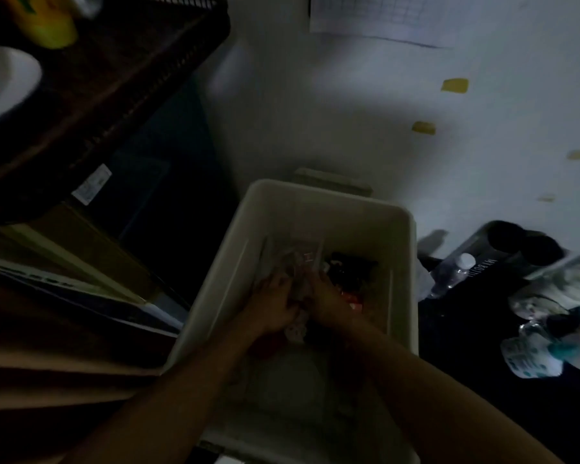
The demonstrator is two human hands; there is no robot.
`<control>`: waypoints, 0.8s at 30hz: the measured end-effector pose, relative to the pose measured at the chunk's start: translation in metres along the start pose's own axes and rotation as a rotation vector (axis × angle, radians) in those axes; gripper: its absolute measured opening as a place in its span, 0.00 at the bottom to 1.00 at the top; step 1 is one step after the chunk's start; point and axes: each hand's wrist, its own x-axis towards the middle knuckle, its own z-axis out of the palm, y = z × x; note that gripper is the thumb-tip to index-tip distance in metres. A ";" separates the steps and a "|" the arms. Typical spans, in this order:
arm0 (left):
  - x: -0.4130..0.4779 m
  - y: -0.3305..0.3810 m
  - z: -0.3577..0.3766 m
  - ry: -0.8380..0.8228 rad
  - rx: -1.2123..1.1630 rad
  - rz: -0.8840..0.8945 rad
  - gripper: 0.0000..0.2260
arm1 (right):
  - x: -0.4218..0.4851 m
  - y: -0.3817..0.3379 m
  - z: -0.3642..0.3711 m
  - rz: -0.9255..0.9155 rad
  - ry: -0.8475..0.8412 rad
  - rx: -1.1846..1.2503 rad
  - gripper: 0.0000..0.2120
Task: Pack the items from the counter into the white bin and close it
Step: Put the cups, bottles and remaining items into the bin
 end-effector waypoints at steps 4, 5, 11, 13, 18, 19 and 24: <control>-0.004 0.015 -0.008 0.075 0.000 0.080 0.33 | -0.017 0.000 -0.018 0.066 0.104 0.012 0.30; -0.003 0.023 -0.010 0.085 0.012 0.104 0.33 | -0.024 -0.001 -0.027 0.012 0.130 0.028 0.30; 0.000 0.068 -0.018 0.149 -0.030 0.182 0.30 | -0.054 -0.009 -0.073 -0.120 0.284 0.015 0.21; 0.001 0.086 -0.023 0.196 -0.028 0.217 0.29 | -0.063 -0.009 -0.088 -0.100 0.329 -0.015 0.23; 0.008 0.137 -0.029 0.240 0.029 0.328 0.31 | -0.085 0.002 -0.127 -0.066 0.385 -0.102 0.32; 0.009 0.145 -0.029 0.236 0.021 0.335 0.32 | -0.090 0.005 -0.135 -0.070 0.387 -0.120 0.33; 0.021 0.182 -0.030 0.249 0.112 0.399 0.33 | -0.115 0.025 -0.163 -0.059 0.442 -0.108 0.31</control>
